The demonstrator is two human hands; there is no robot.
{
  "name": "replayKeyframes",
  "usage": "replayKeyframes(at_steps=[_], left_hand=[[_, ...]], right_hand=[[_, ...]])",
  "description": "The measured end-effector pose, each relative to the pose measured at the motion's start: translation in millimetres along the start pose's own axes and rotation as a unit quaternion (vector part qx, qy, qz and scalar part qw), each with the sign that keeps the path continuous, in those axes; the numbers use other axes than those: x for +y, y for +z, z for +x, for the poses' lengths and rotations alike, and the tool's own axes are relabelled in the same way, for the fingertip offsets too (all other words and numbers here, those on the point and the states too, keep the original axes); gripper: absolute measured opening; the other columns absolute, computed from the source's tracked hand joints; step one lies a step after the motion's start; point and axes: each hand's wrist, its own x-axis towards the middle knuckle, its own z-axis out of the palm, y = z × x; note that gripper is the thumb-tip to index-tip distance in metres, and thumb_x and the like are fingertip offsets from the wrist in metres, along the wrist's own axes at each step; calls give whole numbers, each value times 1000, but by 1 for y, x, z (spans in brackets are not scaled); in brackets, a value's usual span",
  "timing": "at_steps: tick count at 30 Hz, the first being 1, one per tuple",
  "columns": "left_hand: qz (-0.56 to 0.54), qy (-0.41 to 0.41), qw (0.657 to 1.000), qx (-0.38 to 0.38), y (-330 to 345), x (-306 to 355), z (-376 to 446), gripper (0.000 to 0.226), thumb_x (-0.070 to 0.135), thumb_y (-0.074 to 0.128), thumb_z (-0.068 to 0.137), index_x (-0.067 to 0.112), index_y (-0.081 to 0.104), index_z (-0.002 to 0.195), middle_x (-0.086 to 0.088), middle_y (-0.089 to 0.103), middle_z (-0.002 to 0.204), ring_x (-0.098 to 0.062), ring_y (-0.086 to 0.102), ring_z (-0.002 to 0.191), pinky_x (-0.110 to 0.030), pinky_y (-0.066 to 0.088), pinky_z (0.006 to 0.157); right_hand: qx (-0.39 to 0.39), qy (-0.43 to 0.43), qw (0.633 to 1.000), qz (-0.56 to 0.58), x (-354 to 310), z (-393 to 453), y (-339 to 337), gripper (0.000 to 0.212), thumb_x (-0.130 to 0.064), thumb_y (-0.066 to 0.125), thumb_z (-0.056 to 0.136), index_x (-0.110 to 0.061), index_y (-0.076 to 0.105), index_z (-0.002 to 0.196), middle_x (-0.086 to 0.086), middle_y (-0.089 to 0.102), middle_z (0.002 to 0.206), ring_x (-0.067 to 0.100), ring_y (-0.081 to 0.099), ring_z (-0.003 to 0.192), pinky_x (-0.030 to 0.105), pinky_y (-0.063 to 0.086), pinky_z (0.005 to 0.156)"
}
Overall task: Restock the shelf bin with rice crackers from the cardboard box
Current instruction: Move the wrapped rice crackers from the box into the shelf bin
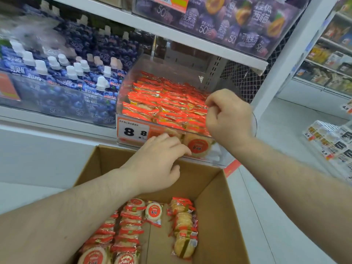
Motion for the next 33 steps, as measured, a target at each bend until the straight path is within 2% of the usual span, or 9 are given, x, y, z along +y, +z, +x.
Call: replayKeyframes(at_steps=[3,5,7,10,12,15,19,25,33], left_hand=[[-6,-16,988,-156,15,-4,-14,32,21,53,83,26,64,113,8,60,102,-18,52,102,-35,44,91],[17,-23,968,-248,25,-8,-25,33,22,51,83,28,63,113,8,61,107,-18,53,105,-35,45,90],[27,-30,951,-305,33,-12,-34,31,25,51,86,31,62,115,9,60,111,-16,52,109,-37,46,92],[17,-42,940,-338,41,-16,-44,29,26,53,87,31,62,114,11,59,111,-13,51,110,-37,45,94],[6,-49,939,-341,45,-18,-47,29,26,53,88,31,62,115,11,59,112,-12,52,110,-36,46,94],[-5,-61,936,-347,52,-21,-52,31,27,53,88,31,62,117,11,60,114,-12,53,109,-37,46,94],[-5,-76,920,-383,58,-25,-58,32,25,53,89,30,60,120,10,59,116,-12,52,111,-36,45,95],[-9,-97,916,-390,59,-29,-61,32,23,53,88,27,62,119,7,60,112,-14,54,108,-37,46,93],[-19,-103,905,-412,63,-24,-68,32,22,54,88,27,62,118,7,60,112,-14,55,106,-37,47,91]], right_hand=[[-1,-73,990,122,-36,-73,3,17,-2,44,66,-5,61,63,6,56,62,22,51,58,27,40,54],[-79,12,987,140,-38,-129,23,17,-7,42,66,-8,58,63,3,56,62,21,53,58,25,42,53],[-243,124,959,72,-25,-177,47,14,-14,38,70,-16,52,68,3,60,71,26,60,68,30,46,57],[-578,206,789,-34,-3,-239,75,10,-17,45,81,-25,51,79,6,65,94,31,62,89,31,44,70],[-682,228,693,-58,3,-275,86,5,-24,53,83,-22,56,86,5,65,100,28,62,93,31,45,73],[-715,238,649,-107,6,-324,98,30,-41,56,85,-19,61,105,6,65,116,27,63,106,31,49,81],[-682,208,685,-151,2,-363,108,44,-31,52,91,-19,41,133,8,55,131,27,54,119,35,44,91],[-729,172,645,-148,-6,-396,107,41,-28,50,92,-20,50,133,8,48,138,27,44,127,37,33,106],[-739,195,629,-141,-17,-413,115,109,-64,77,63,-17,24,145,9,45,140,26,42,129,38,30,108]])
